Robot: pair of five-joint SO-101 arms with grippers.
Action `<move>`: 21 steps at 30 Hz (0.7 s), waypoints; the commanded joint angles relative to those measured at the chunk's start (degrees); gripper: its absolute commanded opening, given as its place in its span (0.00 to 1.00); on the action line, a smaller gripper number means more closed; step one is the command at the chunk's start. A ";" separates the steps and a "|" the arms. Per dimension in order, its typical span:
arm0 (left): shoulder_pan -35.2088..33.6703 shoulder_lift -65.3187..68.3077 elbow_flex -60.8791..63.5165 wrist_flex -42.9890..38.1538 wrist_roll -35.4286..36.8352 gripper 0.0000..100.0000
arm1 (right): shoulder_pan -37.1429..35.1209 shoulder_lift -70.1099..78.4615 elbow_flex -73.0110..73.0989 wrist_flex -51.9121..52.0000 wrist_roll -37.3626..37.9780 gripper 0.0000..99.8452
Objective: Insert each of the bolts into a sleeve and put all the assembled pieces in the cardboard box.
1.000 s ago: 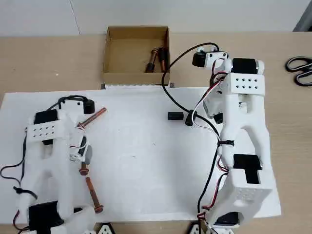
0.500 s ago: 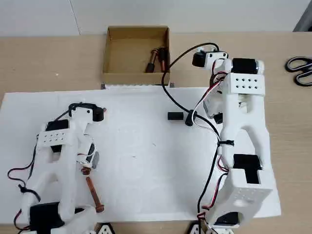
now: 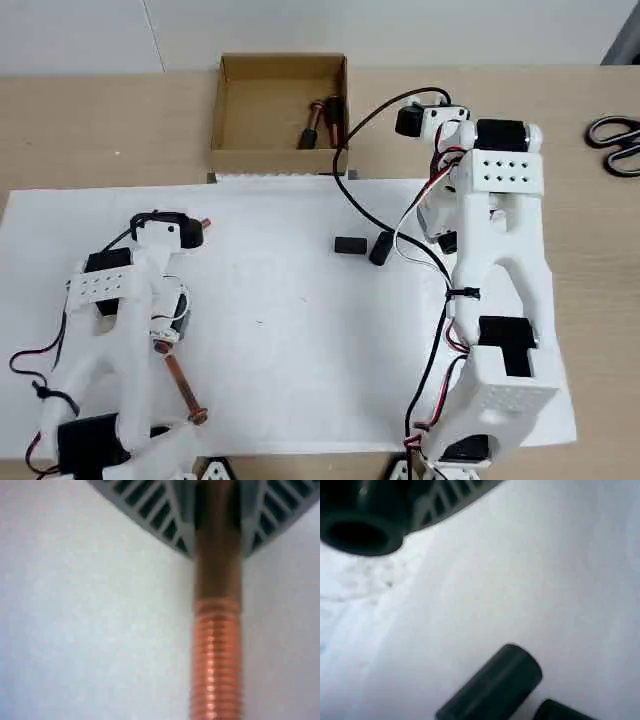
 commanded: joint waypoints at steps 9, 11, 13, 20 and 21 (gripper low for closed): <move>0.88 -0.70 -19.30 14.77 0.26 0.00 | 0.40 -3.65 -0.26 -0.75 -1.05 0.01; 3.25 -0.70 -22.11 17.67 0.26 0.00 | 0.40 -3.56 -0.26 -0.75 -1.05 0.01; 6.07 -0.70 -24.31 19.69 0.35 0.00 | 0.40 -3.56 -0.26 -0.75 -1.05 0.01; 14.15 -0.79 -26.95 22.24 -5.71 0.00 | 0.40 -3.56 -0.26 -0.66 -0.97 0.01; 14.59 -0.79 -26.95 21.98 -9.93 0.00 | 0.40 -3.56 -0.26 -0.66 -0.97 0.01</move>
